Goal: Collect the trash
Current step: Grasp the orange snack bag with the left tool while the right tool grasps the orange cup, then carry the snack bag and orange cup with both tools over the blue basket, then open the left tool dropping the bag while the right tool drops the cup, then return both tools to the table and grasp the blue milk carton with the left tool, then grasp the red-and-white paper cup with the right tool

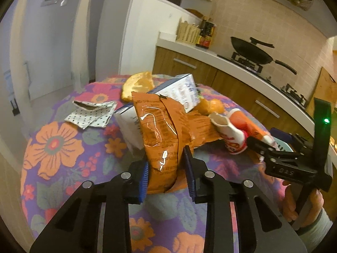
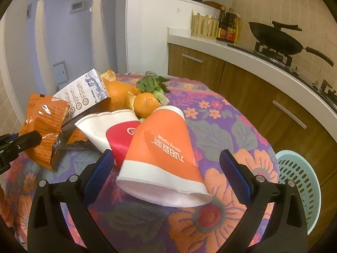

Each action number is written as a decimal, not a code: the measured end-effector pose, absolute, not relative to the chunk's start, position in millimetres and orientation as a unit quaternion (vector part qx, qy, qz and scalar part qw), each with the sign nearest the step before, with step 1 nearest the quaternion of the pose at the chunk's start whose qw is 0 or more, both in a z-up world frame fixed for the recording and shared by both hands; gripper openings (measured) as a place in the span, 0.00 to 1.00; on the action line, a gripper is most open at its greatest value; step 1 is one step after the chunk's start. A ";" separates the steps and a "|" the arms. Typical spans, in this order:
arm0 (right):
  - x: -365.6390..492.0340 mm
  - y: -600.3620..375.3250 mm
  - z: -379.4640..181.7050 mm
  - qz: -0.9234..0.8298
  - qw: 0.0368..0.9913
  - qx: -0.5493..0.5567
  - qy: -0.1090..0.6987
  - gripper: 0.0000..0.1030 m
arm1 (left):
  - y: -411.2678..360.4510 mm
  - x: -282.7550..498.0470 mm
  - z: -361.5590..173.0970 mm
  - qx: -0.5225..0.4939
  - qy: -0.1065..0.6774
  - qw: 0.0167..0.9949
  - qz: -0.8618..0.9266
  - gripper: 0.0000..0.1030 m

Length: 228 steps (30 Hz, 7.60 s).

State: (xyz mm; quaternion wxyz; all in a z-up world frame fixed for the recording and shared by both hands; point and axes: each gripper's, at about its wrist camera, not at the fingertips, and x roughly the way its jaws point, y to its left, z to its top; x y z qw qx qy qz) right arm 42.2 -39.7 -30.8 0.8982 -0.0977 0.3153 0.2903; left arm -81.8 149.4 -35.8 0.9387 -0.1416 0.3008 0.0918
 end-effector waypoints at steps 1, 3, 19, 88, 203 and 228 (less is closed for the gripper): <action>42.7 -41.7 -30.5 0.290 0.898 -0.095 0.317 0.90 | 148.4 -81.8 -35.2 -0.139 0.300 0.939 0.090 0.27; 48.6 -49.0 -31.8 0.287 0.896 -0.081 0.330 0.84 | 141.6 -81.1 -33.3 -0.130 0.298 0.942 0.085 0.27; 102.4 -100.6 -46.5 0.308 0.857 0.016 0.412 0.46 | 127.1 -72.3 -27.9 -0.116 0.291 0.948 0.064 0.27; 135.4 -396.9 -89.0 0.051 0.893 0.168 0.415 0.26 | -195.3 147.7 -47.2 0.047 0.460 0.868 -0.181 0.27; 14.1 30.4 -34.2 0.324 0.884 -0.197 0.273 0.56 | 185.0 -20.1 -46.0 -0.153 0.301 0.941 0.022 0.43; 87.9 -43.3 -33.8 0.312 0.873 -0.020 0.374 0.59 | 179.2 -21.2 -44.8 -0.142 0.300 0.943 0.022 0.42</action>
